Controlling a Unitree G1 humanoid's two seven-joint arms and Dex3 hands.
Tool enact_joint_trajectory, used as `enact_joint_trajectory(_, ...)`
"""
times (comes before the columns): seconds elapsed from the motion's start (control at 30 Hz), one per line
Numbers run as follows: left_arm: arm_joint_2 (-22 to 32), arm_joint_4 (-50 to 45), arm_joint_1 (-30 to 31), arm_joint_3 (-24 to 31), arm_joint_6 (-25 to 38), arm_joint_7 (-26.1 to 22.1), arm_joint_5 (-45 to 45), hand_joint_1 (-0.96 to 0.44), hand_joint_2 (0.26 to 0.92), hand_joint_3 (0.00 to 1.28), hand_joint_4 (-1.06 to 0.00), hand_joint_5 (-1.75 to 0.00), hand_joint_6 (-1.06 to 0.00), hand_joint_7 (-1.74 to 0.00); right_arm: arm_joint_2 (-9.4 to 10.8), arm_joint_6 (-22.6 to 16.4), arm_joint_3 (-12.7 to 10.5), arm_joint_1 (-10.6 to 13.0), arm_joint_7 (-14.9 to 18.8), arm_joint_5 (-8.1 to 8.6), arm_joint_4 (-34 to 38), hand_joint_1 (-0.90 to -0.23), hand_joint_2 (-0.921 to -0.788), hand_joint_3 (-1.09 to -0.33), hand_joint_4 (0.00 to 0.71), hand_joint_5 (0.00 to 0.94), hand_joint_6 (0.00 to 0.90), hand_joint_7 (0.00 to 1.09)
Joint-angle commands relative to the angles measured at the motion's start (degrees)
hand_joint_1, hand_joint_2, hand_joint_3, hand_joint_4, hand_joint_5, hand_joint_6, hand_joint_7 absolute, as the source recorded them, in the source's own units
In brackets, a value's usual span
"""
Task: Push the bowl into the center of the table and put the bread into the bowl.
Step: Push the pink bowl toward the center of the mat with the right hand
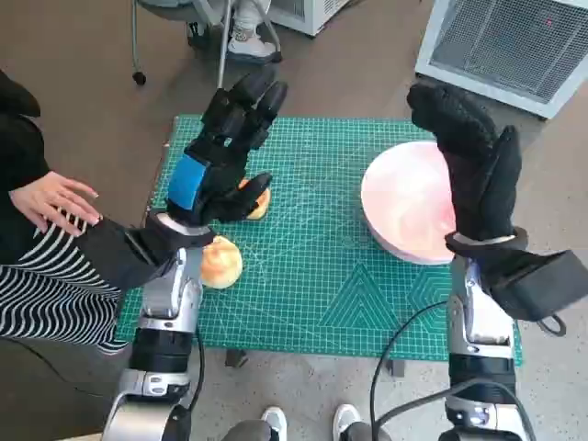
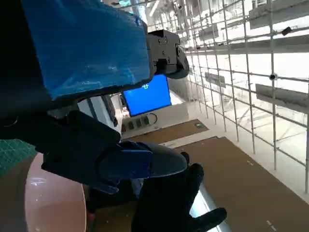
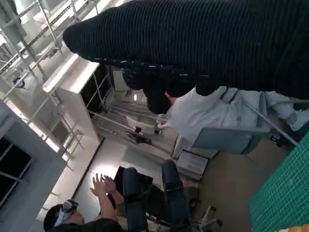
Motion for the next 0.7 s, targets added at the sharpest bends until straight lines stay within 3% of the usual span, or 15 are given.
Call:
enact_joint_trajectory(0.03, 0.1, -0.8, 0.5, 0.2, 0.2, 0.0, -0.3, -0.72, 0.921, 0.39, -0.13, 0.00, 0.00, -0.50, -0.1, 1.0, 0.0, 1.3, 0.3, 0.50, 0.3, -0.771, -0.921, -0.739, 0.197, 0.000, 0.081, 0.50)
enact_joint_trajectory(0.7, 0.2, -1.5, 1.0, 0.1, 0.4, 0.2, 0.0, -0.73, 0.921, 0.38, -0.14, -0.01, 0.00, -0.52, 0.1, 1.3, 0.3, 1.6, 0.4, 0.62, 0.0, -0.769, -0.921, -0.740, 0.197, 0.000, 0.079, 0.50)
